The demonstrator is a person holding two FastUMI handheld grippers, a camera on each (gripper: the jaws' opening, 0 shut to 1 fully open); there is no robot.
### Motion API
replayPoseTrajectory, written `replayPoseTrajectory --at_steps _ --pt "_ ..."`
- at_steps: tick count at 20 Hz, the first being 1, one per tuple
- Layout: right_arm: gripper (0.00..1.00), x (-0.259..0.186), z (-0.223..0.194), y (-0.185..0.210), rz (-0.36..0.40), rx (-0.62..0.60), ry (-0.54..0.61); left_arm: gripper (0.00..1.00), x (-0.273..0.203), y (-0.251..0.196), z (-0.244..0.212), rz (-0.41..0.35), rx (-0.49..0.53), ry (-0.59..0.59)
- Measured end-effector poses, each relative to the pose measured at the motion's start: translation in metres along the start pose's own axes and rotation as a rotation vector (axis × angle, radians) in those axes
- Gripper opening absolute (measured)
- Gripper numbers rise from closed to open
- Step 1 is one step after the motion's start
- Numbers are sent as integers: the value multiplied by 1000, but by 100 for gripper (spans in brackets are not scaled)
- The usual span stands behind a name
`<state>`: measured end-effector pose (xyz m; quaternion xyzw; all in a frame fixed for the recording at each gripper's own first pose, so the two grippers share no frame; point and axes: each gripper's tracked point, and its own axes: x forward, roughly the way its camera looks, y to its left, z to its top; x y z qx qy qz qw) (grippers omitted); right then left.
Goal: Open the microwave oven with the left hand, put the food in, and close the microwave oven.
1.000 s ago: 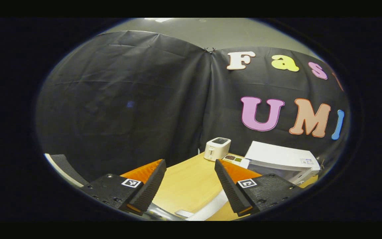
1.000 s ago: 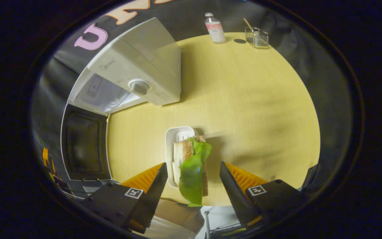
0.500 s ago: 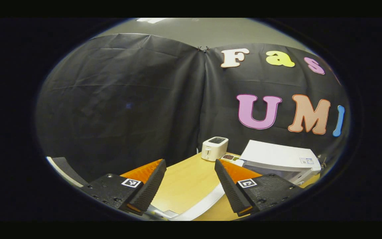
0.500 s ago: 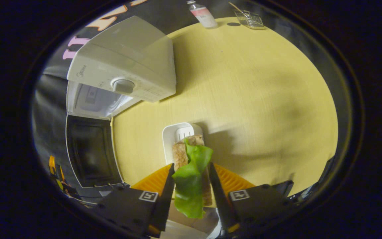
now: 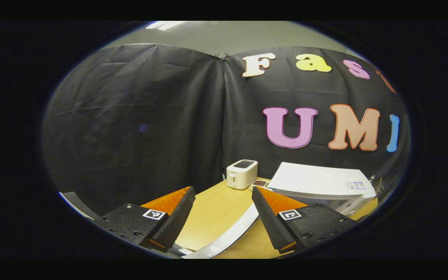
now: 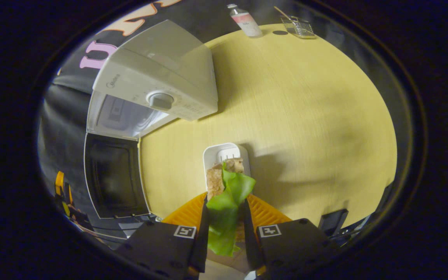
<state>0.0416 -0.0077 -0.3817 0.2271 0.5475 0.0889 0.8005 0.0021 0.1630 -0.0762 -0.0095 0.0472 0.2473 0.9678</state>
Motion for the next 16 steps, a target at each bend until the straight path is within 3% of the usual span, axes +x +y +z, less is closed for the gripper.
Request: replayPoseTrajectory --at_steps 5,7,10,12,15,16 --pt "43 -29 -1 32 69 75 -87 86 11 -8 -9 -70 -14 18" --pt "43 -38 -1 50 90 85 -136 90 16 -6 -9 -100 -10 19" --pt "43 -45 -5 92 116 86 -197 86 21 5 -12 -143 -6 28" --pt "43 -47 -4 122 166 114 -237 90 23 20 -14 -156 14 32" --pt "43 -45 -2 166 238 162 -289 86 27 32 -14 -181 27 36" --pt "43 -42 -2 181 259 177 -306 90 29 35 -15 -188 30 40"
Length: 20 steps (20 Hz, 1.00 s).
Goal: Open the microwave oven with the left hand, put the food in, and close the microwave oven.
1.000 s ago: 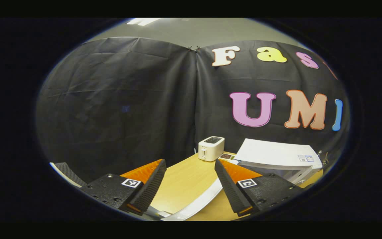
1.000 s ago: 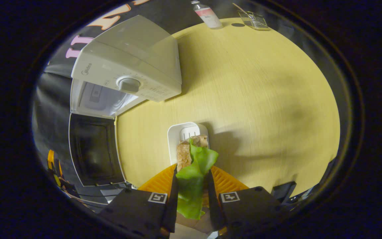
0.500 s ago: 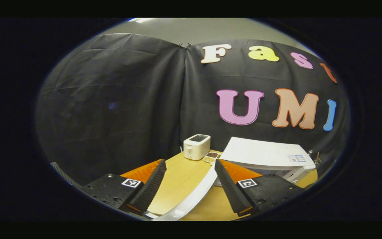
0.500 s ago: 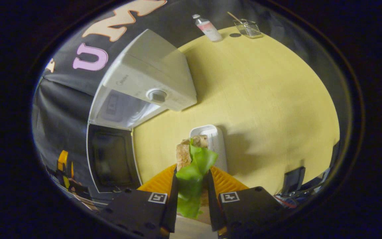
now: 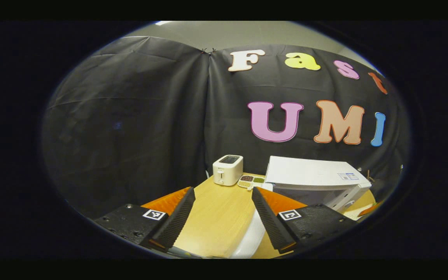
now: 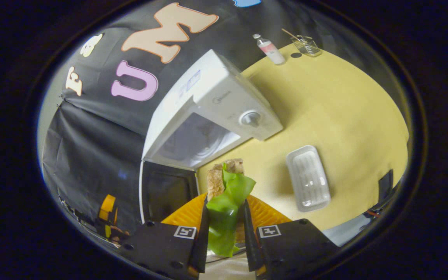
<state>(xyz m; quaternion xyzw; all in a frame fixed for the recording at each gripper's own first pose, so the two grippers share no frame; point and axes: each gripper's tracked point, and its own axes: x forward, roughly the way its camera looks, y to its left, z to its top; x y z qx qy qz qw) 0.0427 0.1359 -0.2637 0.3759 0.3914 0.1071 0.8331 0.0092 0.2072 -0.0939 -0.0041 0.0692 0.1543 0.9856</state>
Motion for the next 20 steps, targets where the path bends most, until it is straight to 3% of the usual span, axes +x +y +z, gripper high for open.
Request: replayPoseTrajectory --at_steps 5,10,11,12,14,15,16,17,19,20 --pt "43 23 -16 62 108 52 -69 90 3 11 -8 -45 16 18" --pt "43 60 -23 92 153 68 -134 90 3 25 -20 -65 -1 46" --pt "43 70 -21 94 151 67 -145 86 3 28 -22 -65 -8 51" --pt "43 80 -19 94 143 60 -153 94 4 32 -28 -62 -13 61" --pt "43 103 -12 85 102 16 -185 86 3 40 -33 -54 -18 75" --pt "35 113 -8 80 82 -3 -198 86 3 44 -36 -50 -20 80" --pt "36 125 -6 77 66 -15 -208 90 3 47 -38 -47 -22 86" --pt "43 135 -2 73 53 -18 -215 90 3 51 -43 -42 -26 95" --pt "43 153 8 74 52 -36 -242 90 4 57 -50 -33 -42 110" --pt "36 161 13 76 57 -46 -261 90 5 60 -54 -28 -50 118"
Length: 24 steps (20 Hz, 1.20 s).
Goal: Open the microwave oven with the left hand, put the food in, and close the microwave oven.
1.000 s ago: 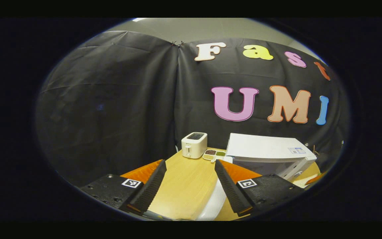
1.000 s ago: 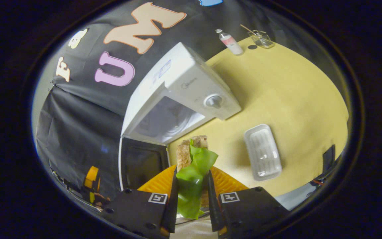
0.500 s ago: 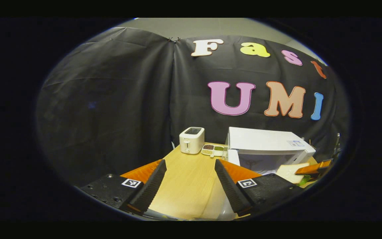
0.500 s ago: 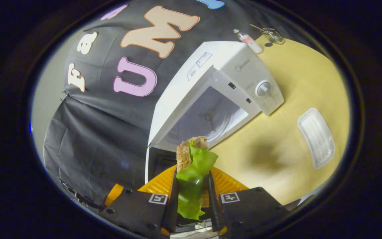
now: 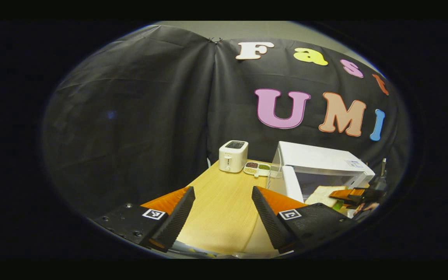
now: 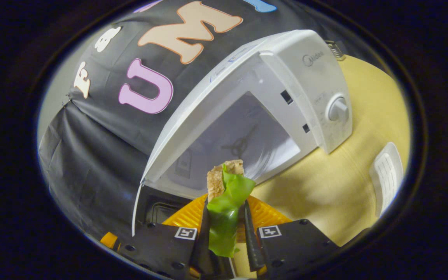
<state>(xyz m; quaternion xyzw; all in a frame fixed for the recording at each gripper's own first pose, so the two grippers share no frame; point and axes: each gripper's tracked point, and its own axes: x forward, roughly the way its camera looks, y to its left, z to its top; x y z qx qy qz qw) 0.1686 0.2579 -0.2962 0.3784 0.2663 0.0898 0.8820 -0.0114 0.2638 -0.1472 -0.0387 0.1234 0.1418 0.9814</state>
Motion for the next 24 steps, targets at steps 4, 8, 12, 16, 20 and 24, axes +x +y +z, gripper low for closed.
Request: replayPoseTrajectory --at_steps 4,8,12,16,20,24 --pt "43 36 15 12 17 -32 -82 91 3 11 -11 28 -8 35" --pt "43 63 24 18 7 -107 -154 90 5 20 -14 56 11 49" --pt "43 86 30 18 -19 -128 -197 91 2 32 -19 81 36 66" --pt "42 96 35 14 -49 -186 -251 91 1 37 -27 99 32 95" --pt "43 108 47 -1 -125 -244 -281 90 2 35 -30 88 31 102" --pt "48 115 55 -8 -175 -323 -294 90 3 35 -36 79 25 115"
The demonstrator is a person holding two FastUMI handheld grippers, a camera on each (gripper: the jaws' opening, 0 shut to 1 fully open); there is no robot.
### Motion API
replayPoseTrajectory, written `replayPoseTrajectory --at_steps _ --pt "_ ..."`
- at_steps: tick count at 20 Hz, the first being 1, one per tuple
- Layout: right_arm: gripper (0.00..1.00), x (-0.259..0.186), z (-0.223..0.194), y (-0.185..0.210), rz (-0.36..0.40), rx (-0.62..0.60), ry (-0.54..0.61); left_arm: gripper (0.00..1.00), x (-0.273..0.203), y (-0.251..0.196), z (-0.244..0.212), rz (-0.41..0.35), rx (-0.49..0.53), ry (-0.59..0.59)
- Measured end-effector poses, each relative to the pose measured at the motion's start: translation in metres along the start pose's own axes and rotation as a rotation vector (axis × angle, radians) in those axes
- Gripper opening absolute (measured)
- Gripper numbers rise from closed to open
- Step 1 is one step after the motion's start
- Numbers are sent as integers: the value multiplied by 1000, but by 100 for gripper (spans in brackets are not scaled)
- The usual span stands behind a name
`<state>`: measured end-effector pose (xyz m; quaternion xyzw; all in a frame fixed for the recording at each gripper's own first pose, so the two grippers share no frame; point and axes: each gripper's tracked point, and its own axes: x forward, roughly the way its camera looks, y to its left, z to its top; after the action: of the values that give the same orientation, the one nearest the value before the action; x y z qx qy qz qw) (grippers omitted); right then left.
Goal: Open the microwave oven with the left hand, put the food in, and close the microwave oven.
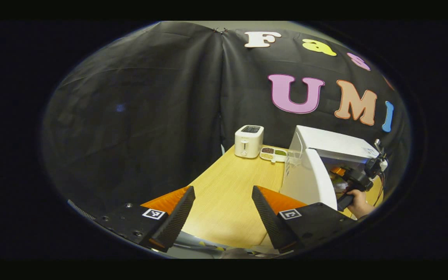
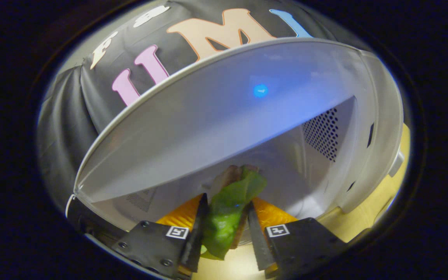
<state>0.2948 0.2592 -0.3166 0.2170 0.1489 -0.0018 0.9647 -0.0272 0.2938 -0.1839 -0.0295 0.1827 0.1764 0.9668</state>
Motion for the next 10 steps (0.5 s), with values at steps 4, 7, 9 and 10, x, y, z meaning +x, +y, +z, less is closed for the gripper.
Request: replayPoseTrajectory --at_steps 4,7,9,10 --pt "78 5 -2 -20 -64 -68 25 91 -1 0 -8 -16 -27 15" --pt "100 2 2 -42 -114 -94 46 87 -1 2 -14 -24 -33 26" --pt "92 -7 6 -42 -105 -116 39 87 -3 4 -17 -27 -39 32" --pt "91 -13 10 -41 -104 -134 27 91 -2 4 -19 -32 -42 37"
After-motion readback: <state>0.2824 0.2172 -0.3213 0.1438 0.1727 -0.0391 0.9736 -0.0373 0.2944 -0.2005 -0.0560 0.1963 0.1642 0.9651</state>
